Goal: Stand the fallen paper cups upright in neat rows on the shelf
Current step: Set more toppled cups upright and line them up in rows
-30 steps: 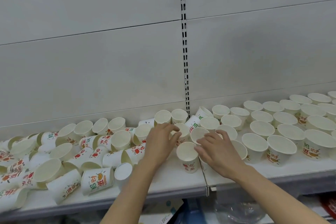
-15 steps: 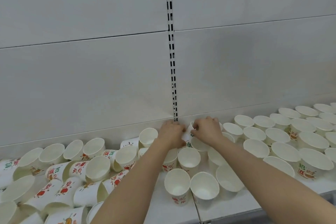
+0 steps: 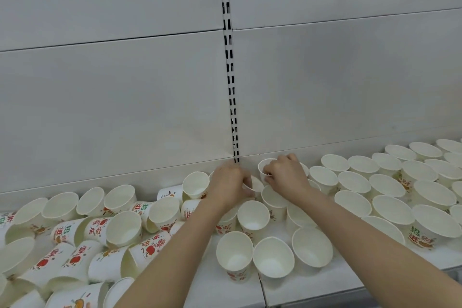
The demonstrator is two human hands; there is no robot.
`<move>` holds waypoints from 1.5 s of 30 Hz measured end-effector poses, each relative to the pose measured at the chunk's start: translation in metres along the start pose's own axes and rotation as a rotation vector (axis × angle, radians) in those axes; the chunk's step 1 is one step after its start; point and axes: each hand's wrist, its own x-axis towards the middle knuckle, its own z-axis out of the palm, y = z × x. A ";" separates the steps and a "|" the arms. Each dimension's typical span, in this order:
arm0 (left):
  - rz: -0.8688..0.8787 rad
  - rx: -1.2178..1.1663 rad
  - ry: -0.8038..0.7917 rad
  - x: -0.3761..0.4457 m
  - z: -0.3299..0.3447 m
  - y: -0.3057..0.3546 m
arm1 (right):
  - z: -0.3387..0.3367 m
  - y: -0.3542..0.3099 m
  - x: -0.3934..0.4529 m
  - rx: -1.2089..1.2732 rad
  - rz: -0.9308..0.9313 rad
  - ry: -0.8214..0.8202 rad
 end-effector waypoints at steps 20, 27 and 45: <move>-0.418 0.168 0.234 -0.109 -0.040 -0.100 | -0.018 -0.087 -0.013 0.314 -0.222 0.108; -0.451 0.080 0.121 -0.094 -0.057 -0.152 | -0.025 -0.158 0.010 0.163 -0.204 -0.056; -0.008 -0.326 -0.270 -0.036 -0.038 -0.167 | -0.015 -0.167 -0.011 -0.042 0.098 -0.074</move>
